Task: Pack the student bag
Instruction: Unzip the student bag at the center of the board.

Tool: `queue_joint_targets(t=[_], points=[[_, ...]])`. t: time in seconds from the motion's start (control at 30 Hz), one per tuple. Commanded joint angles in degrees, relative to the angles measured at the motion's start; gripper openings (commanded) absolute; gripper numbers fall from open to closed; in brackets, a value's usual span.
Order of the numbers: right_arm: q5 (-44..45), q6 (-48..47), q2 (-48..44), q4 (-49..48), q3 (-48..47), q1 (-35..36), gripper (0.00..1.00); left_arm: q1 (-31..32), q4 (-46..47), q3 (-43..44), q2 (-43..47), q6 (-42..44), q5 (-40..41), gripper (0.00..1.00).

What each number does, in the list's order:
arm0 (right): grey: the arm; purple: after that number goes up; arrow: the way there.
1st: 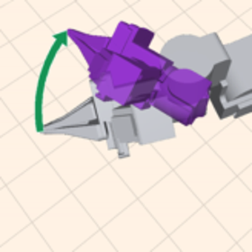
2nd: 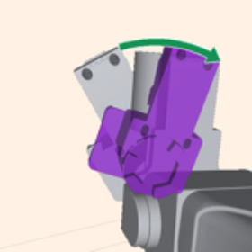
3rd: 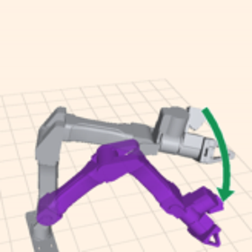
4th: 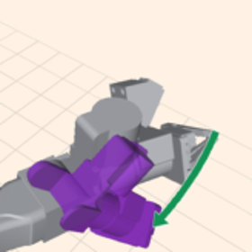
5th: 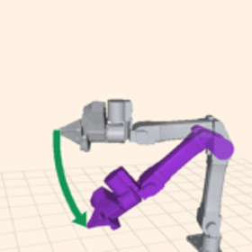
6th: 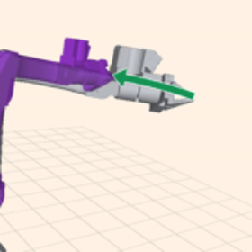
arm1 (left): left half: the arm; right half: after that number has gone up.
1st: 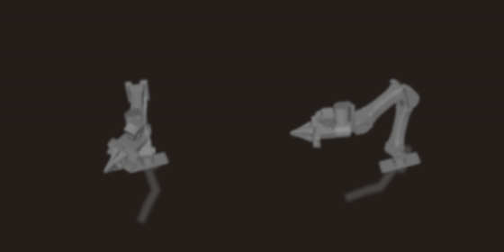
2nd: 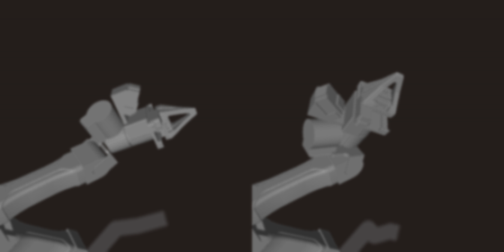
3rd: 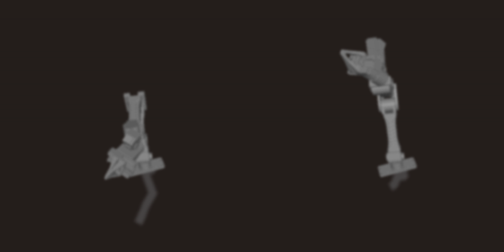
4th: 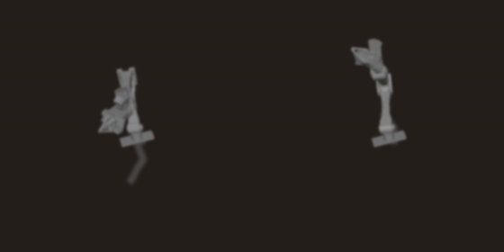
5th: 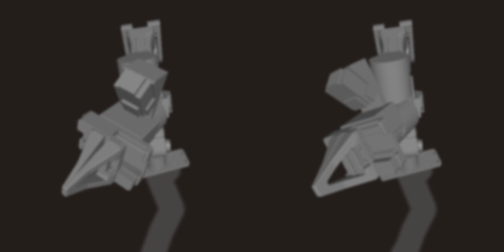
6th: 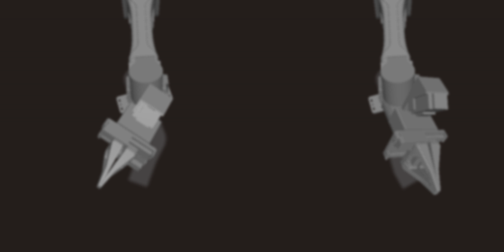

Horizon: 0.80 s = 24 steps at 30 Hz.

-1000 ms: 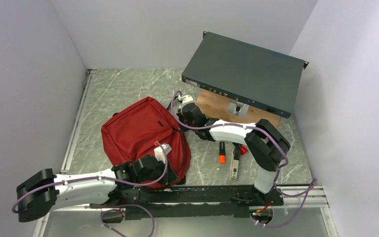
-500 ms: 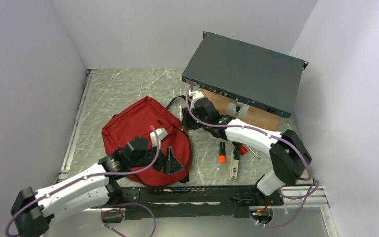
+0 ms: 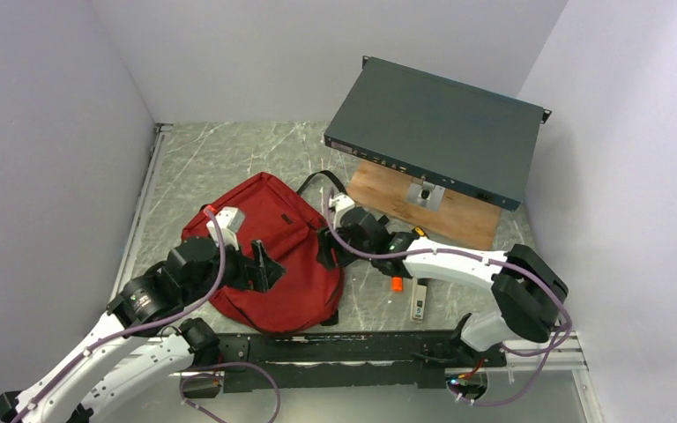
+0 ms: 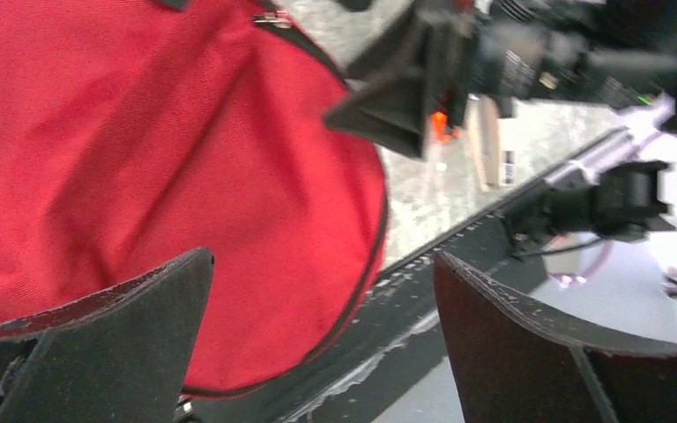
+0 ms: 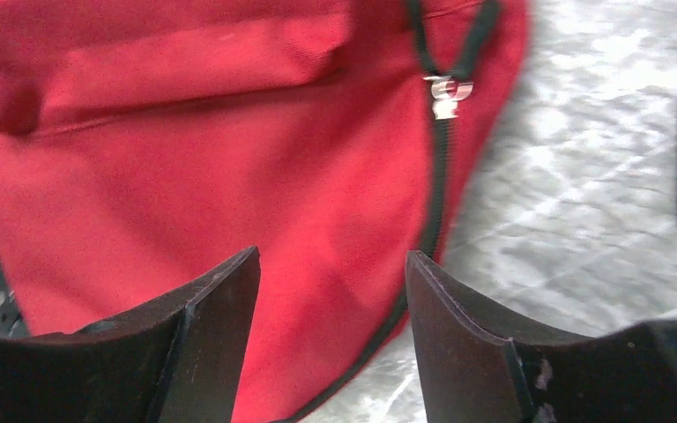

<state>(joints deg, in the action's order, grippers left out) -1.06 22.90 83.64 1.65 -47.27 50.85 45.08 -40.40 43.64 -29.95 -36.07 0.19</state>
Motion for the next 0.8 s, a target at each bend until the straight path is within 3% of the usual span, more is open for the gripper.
queue_joint_targets(t=[0.0,0.17,0.33,0.47,0.57,0.67,0.77], points=[[6.1,-1.4,-2.5,-2.0,-3.4,7.2,0.65,-0.6,-11.2,4.2,-1.0,1.7,12.7,1.00],[6.4,1.0,1.1,-4.2,-3.7,12.3,0.63,-3.5,-9.4,5.1,-4.7,4.1,16.2,1.00],[3.9,4.7,1.4,-10.2,2.3,14.3,0.30,-17.4,2.6,2.9,-13.4,10.5,-0.6,1.00],[7.1,7.4,0.4,-12.2,8.2,14.5,0.18,-25.0,13.4,2.8,-21.7,10.1,-10.5,0.95],[12.6,8.4,0.5,-11.9,11.4,14.4,0.15,-25.6,18.6,5.0,-29.3,9.3,-13.5,0.86],[17.4,9.0,0.5,-11.2,13.4,14.5,0.12,-25.6,22.4,6.8,-37.3,8.9,-13.9,0.61],[18.5,9.0,0.0,-12.5,15.3,14.5,0.12,-25.0,24.6,7.9,-42.5,7.8,-12.2,0.55]])
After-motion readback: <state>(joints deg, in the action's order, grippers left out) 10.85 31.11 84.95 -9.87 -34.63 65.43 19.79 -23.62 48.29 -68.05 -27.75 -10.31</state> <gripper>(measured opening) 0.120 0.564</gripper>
